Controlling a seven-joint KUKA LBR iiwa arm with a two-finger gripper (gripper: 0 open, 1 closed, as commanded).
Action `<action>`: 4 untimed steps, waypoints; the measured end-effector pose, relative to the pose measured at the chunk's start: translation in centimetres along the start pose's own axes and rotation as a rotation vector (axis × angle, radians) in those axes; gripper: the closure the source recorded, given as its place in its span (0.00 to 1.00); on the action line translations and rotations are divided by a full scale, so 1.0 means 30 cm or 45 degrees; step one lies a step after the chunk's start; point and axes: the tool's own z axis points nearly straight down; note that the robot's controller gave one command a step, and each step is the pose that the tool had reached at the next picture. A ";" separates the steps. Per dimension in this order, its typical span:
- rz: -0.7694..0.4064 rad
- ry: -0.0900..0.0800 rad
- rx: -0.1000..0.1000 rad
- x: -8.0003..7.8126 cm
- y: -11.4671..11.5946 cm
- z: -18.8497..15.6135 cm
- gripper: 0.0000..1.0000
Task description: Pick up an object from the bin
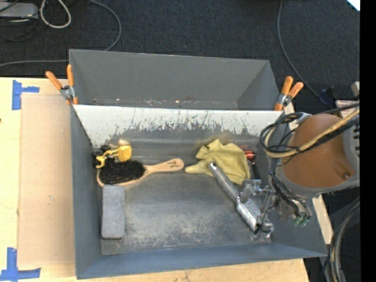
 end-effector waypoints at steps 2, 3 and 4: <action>0.423 -0.006 0.000 -0.048 -0.190 0.027 0.00; 0.269 -0.009 0.000 -0.044 -0.208 -0.008 0.00; 0.817 0.001 -0.001 0.001 -0.172 0.037 0.00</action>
Offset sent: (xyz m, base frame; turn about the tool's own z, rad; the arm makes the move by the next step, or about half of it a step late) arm 0.0141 -0.0569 -0.0077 0.3330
